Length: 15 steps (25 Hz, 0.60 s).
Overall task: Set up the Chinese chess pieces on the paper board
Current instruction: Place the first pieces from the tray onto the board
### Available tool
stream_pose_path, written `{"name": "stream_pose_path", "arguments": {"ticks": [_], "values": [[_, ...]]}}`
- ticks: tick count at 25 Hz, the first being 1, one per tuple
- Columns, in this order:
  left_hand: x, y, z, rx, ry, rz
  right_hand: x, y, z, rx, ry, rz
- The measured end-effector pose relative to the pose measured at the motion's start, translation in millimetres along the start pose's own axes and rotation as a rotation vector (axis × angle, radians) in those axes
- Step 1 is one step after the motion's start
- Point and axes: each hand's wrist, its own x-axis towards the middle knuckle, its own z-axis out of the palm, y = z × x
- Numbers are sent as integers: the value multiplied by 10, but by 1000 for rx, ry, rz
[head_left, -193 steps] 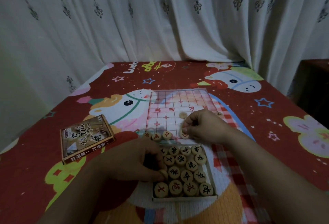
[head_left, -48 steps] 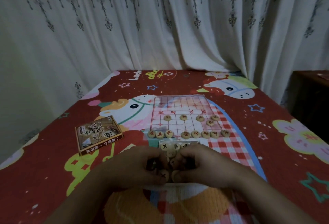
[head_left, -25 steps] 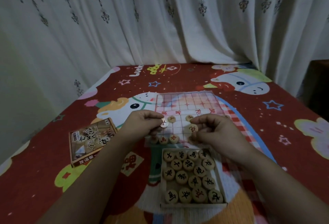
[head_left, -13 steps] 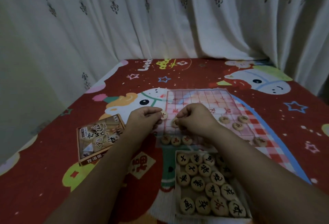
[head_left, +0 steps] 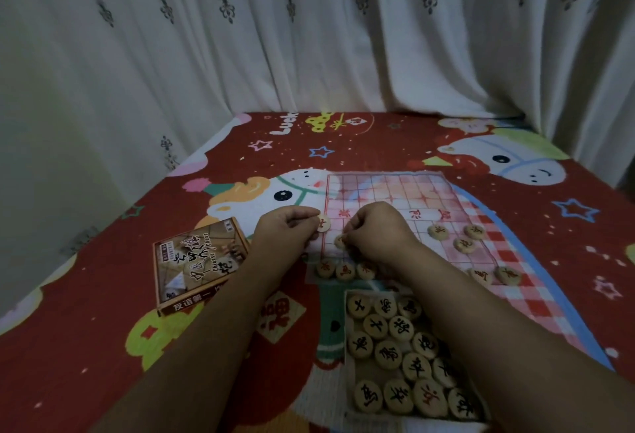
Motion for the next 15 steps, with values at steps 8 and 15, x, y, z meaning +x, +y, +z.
{"name": "stream_pose_path", "arguments": {"ticks": [8, 15], "values": [[-26, 42, 12, -64, 6, 6, -341, -5, -187, 319, 96, -159], [-151, 181, 126, -234, -111, 27, -609, 110, -161, 267, 115, -370]]}}
